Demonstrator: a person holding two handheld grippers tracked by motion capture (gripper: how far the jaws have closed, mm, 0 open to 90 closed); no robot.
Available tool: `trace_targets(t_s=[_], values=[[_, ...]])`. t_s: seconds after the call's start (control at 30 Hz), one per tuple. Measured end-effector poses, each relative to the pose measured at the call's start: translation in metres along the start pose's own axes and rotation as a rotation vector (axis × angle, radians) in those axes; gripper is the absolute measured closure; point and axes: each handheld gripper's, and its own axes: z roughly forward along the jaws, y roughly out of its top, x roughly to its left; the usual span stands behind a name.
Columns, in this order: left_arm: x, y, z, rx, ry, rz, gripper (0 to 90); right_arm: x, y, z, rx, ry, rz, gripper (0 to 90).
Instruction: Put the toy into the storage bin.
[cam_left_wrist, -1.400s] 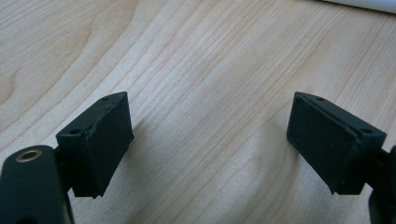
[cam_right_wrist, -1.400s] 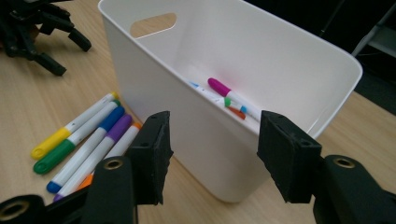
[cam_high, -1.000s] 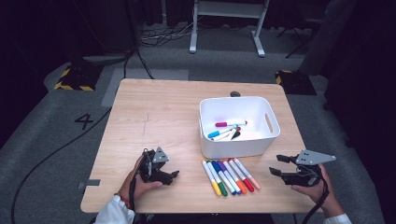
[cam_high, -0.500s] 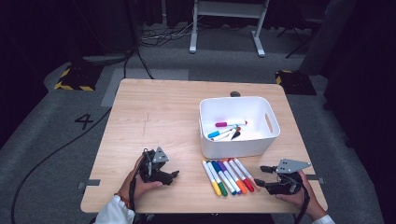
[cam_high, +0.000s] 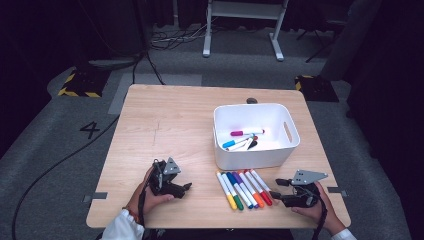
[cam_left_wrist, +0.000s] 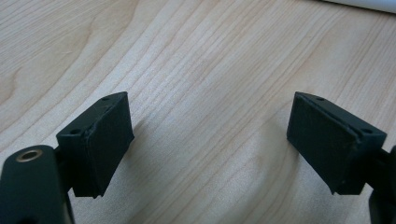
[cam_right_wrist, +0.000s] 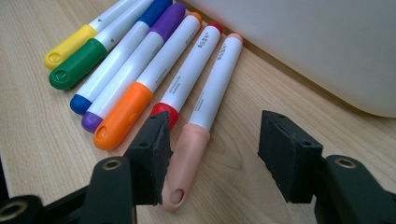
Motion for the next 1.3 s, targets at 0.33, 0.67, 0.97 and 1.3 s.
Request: trace_targets(t_s=[0.33,0.67,0.97,1.3], values=[[0.0,0.0,0.0,0.0,0.002,0.001,14.5,-0.015,-0.008,0.006,0.04,-0.06,0.027,62.9],[0.0,0.0,0.0,-0.002,0.006,0.0,14.5,-0.03,-0.016,-0.001,0.018,-0.054,-0.012,72.2],[0.0,0.0,0.0,-0.002,0.006,-0.001,14.5,-0.02,-0.015,-0.01,-0.008,-0.068,-0.075,75.2],[0.0,0.0,0.0,-0.002,0.006,-0.001,14.5,-0.018,-0.014,-0.031,-0.078,-0.052,-0.086,75.3]])
